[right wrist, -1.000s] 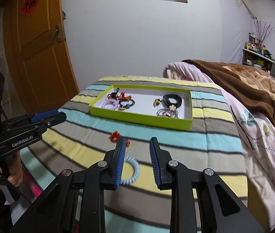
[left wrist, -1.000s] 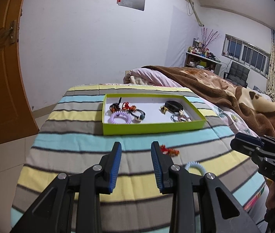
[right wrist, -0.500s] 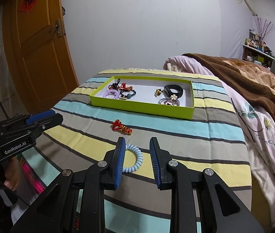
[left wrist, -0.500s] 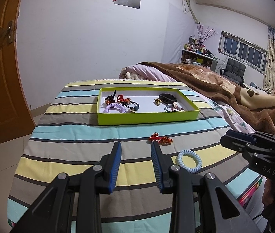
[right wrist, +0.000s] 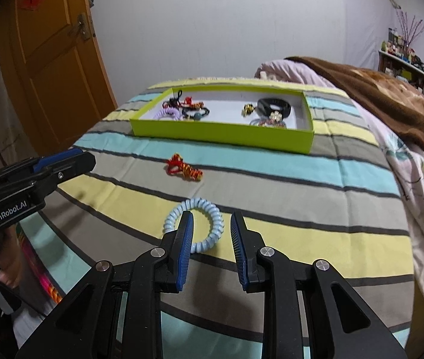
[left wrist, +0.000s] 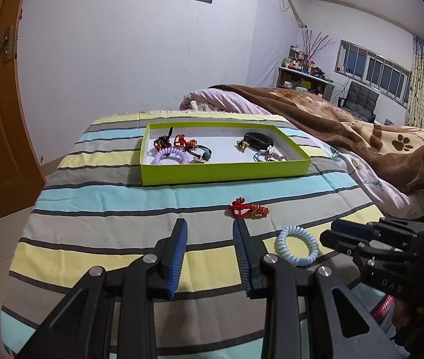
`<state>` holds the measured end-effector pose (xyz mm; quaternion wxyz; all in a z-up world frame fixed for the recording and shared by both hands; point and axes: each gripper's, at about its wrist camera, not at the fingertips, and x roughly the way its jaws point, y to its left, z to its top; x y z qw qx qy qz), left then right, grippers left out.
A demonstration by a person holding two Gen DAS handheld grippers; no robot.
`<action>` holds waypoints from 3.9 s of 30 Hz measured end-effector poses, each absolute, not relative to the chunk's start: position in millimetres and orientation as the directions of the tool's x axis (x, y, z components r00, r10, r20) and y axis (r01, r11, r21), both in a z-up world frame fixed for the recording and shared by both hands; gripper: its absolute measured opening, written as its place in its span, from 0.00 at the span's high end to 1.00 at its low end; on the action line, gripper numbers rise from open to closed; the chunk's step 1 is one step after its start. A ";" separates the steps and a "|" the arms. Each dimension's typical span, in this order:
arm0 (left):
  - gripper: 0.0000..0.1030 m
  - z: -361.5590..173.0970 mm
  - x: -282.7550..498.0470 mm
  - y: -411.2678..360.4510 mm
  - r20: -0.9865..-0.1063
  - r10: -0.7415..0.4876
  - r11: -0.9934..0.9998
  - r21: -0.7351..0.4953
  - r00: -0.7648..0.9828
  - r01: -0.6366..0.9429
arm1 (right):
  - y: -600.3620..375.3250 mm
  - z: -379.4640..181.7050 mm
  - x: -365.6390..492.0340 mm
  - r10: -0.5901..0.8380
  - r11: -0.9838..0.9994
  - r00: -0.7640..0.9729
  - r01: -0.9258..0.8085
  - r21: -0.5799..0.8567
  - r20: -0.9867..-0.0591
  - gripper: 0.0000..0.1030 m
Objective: Organize jewelry
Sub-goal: 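Withdraw both tools from the box toward the light blue coil and red ornament, then grasp the red tassel ornament with the left tool while the right tool grasps the light blue coil, then carry both items into the green box and open both tools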
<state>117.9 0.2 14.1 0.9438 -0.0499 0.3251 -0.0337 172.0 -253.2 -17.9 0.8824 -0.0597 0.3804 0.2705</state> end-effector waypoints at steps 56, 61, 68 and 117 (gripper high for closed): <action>0.90 -13.4 208.6 -45.6 -0.723 -0.189 0.981 -0.174 0.664 0.090 | -288.2 -27.9 198.8 0.362 0.899 0.580 -0.425 0.107 -0.730 0.91; 0.90 2.6 185.3 -40.5 -0.687 -0.193 0.980 -0.165 0.701 0.107 | -292.2 -15.2 195.8 0.370 0.901 0.606 -0.418 0.113 -0.704 0.91; 0.90 23.4 160.4 -27.4 -0.638 -0.177 0.981 -0.171 0.750 0.087 | -291.9 1.8 192.2 0.386 0.898 0.630 -0.424 0.118 -0.674 0.91; 0.90 45.9 202.2 3.2 -0.558 -0.133 0.989 -0.129 0.819 0.072 | -250.2 44.8 249.5 0.433 0.869 0.671 -0.488 0.082 -0.602 0.91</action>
